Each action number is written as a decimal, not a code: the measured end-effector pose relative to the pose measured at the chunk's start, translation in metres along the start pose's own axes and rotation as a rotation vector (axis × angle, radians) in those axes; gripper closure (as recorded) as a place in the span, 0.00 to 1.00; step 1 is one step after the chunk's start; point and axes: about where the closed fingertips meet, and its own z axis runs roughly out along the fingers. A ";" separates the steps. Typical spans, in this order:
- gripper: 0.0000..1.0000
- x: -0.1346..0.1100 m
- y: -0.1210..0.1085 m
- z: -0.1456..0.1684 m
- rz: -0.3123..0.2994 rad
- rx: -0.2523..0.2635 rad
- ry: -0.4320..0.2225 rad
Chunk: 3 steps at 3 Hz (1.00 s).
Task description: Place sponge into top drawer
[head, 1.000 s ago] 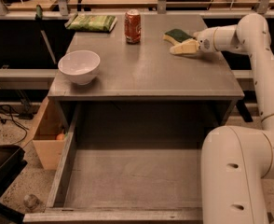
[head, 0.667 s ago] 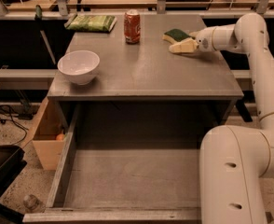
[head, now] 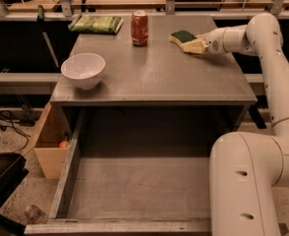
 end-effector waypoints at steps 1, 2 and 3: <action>1.00 -0.001 0.000 -0.001 0.000 0.000 0.000; 1.00 -0.001 0.000 -0.001 0.000 0.000 0.000; 0.83 -0.003 0.000 -0.002 0.000 0.000 0.000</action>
Offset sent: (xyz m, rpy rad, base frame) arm -0.0567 -0.1042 0.1741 -0.3342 0.0615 -0.1049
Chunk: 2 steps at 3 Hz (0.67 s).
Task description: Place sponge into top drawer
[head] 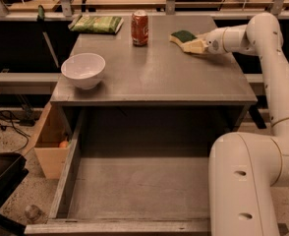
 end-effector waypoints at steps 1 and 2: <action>0.82 0.000 0.000 0.000 0.000 0.000 0.000; 1.00 0.000 0.000 0.000 0.000 0.000 0.000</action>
Offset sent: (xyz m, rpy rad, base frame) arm 0.0178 -0.0166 0.0305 -0.1102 -0.0158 -0.0271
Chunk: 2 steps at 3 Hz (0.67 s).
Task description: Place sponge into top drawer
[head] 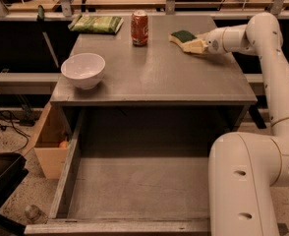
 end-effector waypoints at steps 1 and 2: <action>1.00 0.000 0.000 0.000 0.000 0.000 0.000; 1.00 0.000 0.000 0.000 0.000 0.000 0.000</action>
Offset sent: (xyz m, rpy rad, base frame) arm 0.0090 -0.0384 0.1019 -0.2333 -0.0785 -0.1011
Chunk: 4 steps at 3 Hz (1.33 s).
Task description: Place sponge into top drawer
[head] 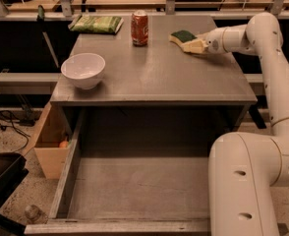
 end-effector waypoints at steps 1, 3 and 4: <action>1.00 0.000 0.000 0.000 0.000 0.000 0.000; 1.00 -0.027 -0.004 -0.019 -0.061 0.064 0.040; 1.00 -0.069 -0.009 -0.049 -0.153 0.164 0.095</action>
Offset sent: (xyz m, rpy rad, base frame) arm 0.0098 -0.0392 0.1251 -0.2922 -0.0994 -0.1177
